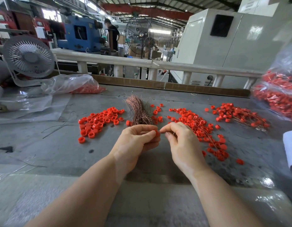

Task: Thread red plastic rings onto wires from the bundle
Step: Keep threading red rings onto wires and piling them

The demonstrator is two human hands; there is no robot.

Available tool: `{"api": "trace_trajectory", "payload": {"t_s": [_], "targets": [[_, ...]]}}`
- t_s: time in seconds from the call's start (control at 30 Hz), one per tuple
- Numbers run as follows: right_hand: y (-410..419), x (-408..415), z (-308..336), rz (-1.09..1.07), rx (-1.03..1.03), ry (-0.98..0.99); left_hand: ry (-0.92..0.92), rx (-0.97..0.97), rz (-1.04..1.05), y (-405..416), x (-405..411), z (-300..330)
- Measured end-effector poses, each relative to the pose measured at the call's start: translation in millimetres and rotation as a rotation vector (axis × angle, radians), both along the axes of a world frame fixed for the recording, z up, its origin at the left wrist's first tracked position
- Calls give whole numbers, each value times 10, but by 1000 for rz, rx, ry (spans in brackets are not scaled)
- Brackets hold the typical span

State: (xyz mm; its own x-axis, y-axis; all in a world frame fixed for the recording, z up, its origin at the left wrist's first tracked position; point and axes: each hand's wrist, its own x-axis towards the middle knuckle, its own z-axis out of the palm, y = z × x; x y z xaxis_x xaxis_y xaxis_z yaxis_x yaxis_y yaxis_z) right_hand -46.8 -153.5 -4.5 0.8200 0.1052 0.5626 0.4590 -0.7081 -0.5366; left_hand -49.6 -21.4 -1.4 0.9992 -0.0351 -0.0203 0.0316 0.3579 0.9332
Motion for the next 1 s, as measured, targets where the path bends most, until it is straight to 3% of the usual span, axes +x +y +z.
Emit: {"api": "trace_trajectory", "payload": {"t_s": [0.53,0.77,1.0], "targets": [[25,-32,9,54,79,38,25,37,29,0,-1,12],[26,-38,26,102,94,8,-14,252,31,-8,2,-18],[36,-44,34,110,110,2,-47,214,86,-1,26,-32]]}}
